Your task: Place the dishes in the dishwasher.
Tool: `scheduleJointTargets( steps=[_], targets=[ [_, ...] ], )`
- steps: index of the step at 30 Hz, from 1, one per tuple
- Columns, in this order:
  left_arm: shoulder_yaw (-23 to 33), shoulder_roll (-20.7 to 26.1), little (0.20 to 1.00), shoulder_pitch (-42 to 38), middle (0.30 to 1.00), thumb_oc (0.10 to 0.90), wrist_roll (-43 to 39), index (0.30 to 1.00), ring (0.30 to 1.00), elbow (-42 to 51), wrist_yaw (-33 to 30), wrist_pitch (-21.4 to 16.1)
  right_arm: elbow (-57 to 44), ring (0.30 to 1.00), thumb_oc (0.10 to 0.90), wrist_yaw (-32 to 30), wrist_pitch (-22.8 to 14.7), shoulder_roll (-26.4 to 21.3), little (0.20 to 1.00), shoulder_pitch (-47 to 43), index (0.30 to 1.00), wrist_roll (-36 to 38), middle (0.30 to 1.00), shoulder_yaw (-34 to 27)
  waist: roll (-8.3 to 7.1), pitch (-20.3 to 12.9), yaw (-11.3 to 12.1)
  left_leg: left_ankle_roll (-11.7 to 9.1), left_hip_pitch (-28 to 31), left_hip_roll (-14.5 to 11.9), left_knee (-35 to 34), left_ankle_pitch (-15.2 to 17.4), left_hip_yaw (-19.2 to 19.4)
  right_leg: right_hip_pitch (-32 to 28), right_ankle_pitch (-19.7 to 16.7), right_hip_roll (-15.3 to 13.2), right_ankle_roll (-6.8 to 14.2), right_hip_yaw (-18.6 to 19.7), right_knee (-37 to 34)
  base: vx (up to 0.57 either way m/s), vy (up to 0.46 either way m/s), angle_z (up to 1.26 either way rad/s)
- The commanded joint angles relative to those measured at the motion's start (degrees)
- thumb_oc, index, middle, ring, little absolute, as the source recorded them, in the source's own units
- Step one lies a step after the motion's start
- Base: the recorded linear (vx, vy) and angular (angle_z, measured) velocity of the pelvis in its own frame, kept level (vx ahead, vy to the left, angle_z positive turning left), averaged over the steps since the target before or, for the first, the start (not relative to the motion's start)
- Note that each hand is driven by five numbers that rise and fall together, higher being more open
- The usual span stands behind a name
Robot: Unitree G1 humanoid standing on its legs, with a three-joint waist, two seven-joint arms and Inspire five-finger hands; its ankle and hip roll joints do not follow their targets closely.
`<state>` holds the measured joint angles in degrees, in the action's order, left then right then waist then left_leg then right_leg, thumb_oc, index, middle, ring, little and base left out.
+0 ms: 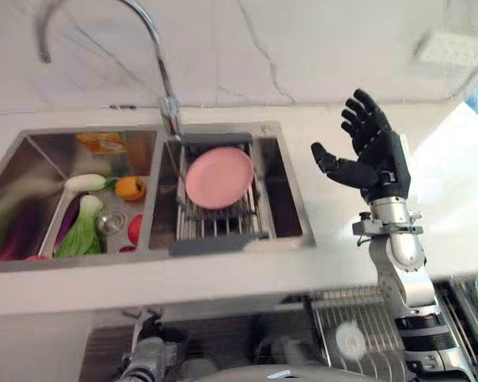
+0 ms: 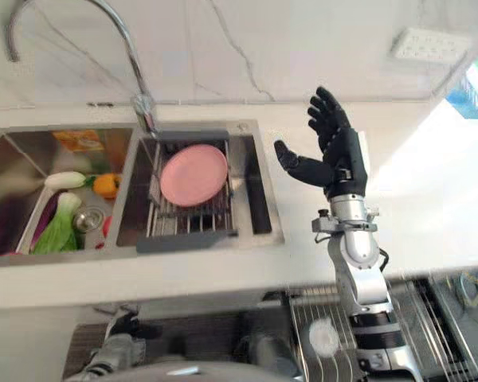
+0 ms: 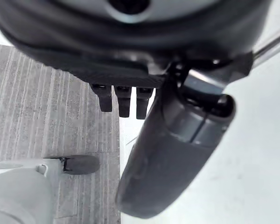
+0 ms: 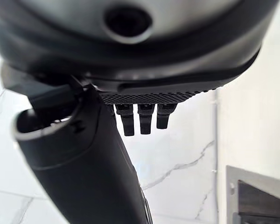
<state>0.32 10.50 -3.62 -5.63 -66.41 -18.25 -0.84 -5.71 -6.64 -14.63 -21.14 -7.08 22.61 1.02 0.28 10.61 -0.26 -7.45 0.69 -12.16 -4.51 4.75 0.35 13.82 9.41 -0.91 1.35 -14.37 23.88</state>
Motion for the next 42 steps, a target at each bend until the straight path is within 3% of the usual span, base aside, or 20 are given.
scheduleJointTargets(
  steps=[1, 6, 9, 20, 23, 26, 27, 28, 29, 30, 33, 35, 40, 42],
  targets=[
    [6.9, 37.7, 0.900, -1.6, 0.900, 0.800, 13.3, 0.900, 0.900, 30.9, 8.9, -6.1, 1.7, 0.900, 0.800, 2.2, 0.3, 0.7, 0.900, 9.0, 0.900, 2.9, 0.900, -13.4, -1.48, -1.7, 0.0, 3.6, 6.4, 6.1, -0.5, -4.6, 14.6, -18.4, -12.8, -12.2, 12.0, 2.9, -25.0, 0.08, -0.126, 0.23],
    [5.9, 37.6, 0.900, -0.1, 0.900, 0.800, 13.6, 0.900, 0.900, 30.8, 10.4, -6.2, 2.4, 0.900, 0.800, 2.7, 0.4, 1.1, 0.900, 10.2, 0.900, 5.9, 0.900, -15.1, -0.27, -1.6, 0.2, 2.3, 6.4, 4.9, -0.5, -6.1, 13.9, -20.5, -11.2, -11.3, 11.1, 1.4, -26.3, 0.00, -0.097, -0.39],
    [4.2, 37.6, 0.900, -2.8, 0.900, 0.800, 12.9, 0.900, 0.900, 24.6, 10.8, -5.9, 3.1, 0.900, 0.800, 2.6, 0.1, -0.4, 0.900, 8.6, 0.900, 7.8, 0.900, -14.5, 0.82, -1.8, -0.3, 1.0, 5.4, 3.8, -0.3, -7.4, 12.6, -22.4, -10.2, -10.2, 10.6, -0.5, -28.5, -0.02, -0.119, -0.07],
    [0.1, 35.5, 0.900, -8.6, 0.900, 0.800, 9.8, 0.900, 0.900, 22.8, 10.5, -6.8, -0.4, 0.900, 0.800, 4.7, -0.5, -1.0, 0.900, 8.2, 0.900, 9.5, 0.900, -10.6, 2.23, -1.6, -0.4, -0.7, 2.7, 2.6, -0.5, -10.7, 8.7, -23.9, -8.0, -7.8, 8.0, -2.7, -28.8, -0.02, -0.070, 0.08],
    [7.8, 20.7, 0.900, -1.4, 0.900, 0.800, 0.5, 0.900, 0.900, 30.5, 4.4, -9.0, -1.5, 0.900, 0.800, 5.8, 0.1, 0.8, 0.900, 10.4, 0.900, 6.1, 0.900, -7.6, 2.73, -0.1, 1.7, -2.0, 0.6, 1.9, -0.4, -13.2, 6.3, -24.1, -6.5, -6.6, 6.6, -4.4, -28.9, -0.06, -0.128, 0.05],
    [9.7, 7.4, 0.900, 2.4, 0.900, 0.800, -9.0, 0.900, 0.900, 21.7, 3.2, -8.6, -1.7, 0.900, 0.800, 5.1, 0.8, 1.2, 0.900, 12.5, 0.900, 3.3, 0.900, -7.2, 2.96, 1.9, 3.3, -3.1, -2.8, 1.9, 1.4, -15.7, 4.6, -24.8, -5.4, -6.2, 5.7, -6.8, -28.9, -0.09, -0.118, 0.08],
    [9.7, 7.4, 0.900, 2.4, 0.900, 0.800, -9.0, 0.900, 0.900, 21.7, 3.2, -8.6, -1.7, 0.900, 0.800, 5.1, 0.8, 1.2, 0.900, 12.5, 0.900, 3.3, 0.900, -7.2, 2.96, 1.9, 3.3, -3.1, -2.8, 1.9, 1.4, -15.7, 4.6, -24.8, -5.4, -6.2, 5.7, -6.8, -28.9, -0.11, -0.104, 0.05],
    [9.7, 4.5, 0.900, 2.9, 0.900, 0.800, -11.8, 0.900, 0.900, 17.1, 3.4, -8.5, -2.3, 0.900, 0.800, 4.8, 0.9, 1.1, 0.900, 12.6, 0.900, 2.9, 0.900, -7.2, 2.53, 2.6, 3.4, -3.0, -4.4, 2.4, 4.2, -15.2, 4.2, -24.7, -5.5, -6.5, 5.6, -7.6, -28.9, -0.31, -0.216, 0.14],
    [9.9, -0.9, 0.900, 6.3, 0.900, 0.800, -12.6, 0.900, 0.900, -3.5, 7.0, -2.7, -3.8, 0.900, 0.800, 5.7, 1.2, 0.4, 0.900, 12.0, 0.900, 3.3, 0.900, -6.9, -0.22, 3.6, 3.4, -2.3, -5.8, 5.0, 16.8, -11.2, 3.6, -23.3, -7.3, -8.0, 4.0, -8.4, -28.9, -0.31, -0.209, 0.19],
    [10.0, -0.8, 0.900, 6.0, 0.900, 0.800, -12.6, 0.900, 0.900, -3.7, 7.1, -2.8, -3.8, 0.900, 0.800, 5.7, 1.2, 0.4, 0.900, 11.9, 0.900, 3.3, 0.900, -7.0, -0.20, 3.5, 3.2, -2.2, -6.2, 5.0, 17.1, -11.2, 3.5, -23.1, -7.5, -8.0, 4.0, -8.5, -28.9, -0.33, -0.197, 0.26],
    [11.8, -1.8, 0.900, 7.7, 0.900, 0.800, -10.9, 0.900, 0.900, -12.6, 9.8, 0.7, -5.0, 0.900, 0.800, 5.9, 1.3, 0.7, 0.900, 11.9, 0.900, 4.0, 0.900, -6.3, -1.57, 1.9, 2.5, -0.5, -3.2, 5.4, 21.7, -5.3, 5.6, -22.2, -8.0, -8.8, 3.3, -9.3, -28.6, -0.11, -0.024, 0.05],
    [10.9, -2.9, 0.900, 10.3, 0.900, 0.800, -7.2, 0.900, 0.900, -13.9, 11.9, 1.6, -6.0, 0.900, 0.800, 5.1, 1.0, 1.5, 0.900, 11.7, 0.900, 3.3, 0.900, -7.2, 0.20, 0.0, 2.0, 0.9, 3.9, 5.3, 10.7, -2.1, 6.9, -21.5, -8.1, -7.7, 4.3, -10.8, -27.7, -0.02, 0.068, -0.13],
    [9.9, -2.6, 0.900, 10.0, 0.900, 0.800, -5.2, 0.900, 0.900, -13.5, 12.5, 2.3, -6.4, 0.900, 0.800, 5.1, 2.1, 2.6, 0.900, 13.0, 0.900, 1.7, 0.900, -8.1, 0.80, -2.9, 2.3, 1.2, 5.9, 5.7, 0.0, -5.5, 4.8, -21.7, -8.2, -7.5, 4.4, -12.8, -26.9, 0.02, 0.066, 0.01],
    [9.4, -2.3, 0.900, 9.6, 0.900, 0.800, -6.0, 0.900, 0.900, -11.8, 12.5, 2.1, -6.8, 0.900, 0.800, 4.8, 2.2, 3.5, 0.900, 12.8, 0.900, 2.1, 0.900, -8.3, 0.92, -3.5, 2.6, 1.2, 5.6, 5.4, -0.5, -5.8, 4.4, -21.6, -8.1, -7.6, 4.6, -14.1, -26.6, -0.02, 0.034, 0.09]
  ],
)
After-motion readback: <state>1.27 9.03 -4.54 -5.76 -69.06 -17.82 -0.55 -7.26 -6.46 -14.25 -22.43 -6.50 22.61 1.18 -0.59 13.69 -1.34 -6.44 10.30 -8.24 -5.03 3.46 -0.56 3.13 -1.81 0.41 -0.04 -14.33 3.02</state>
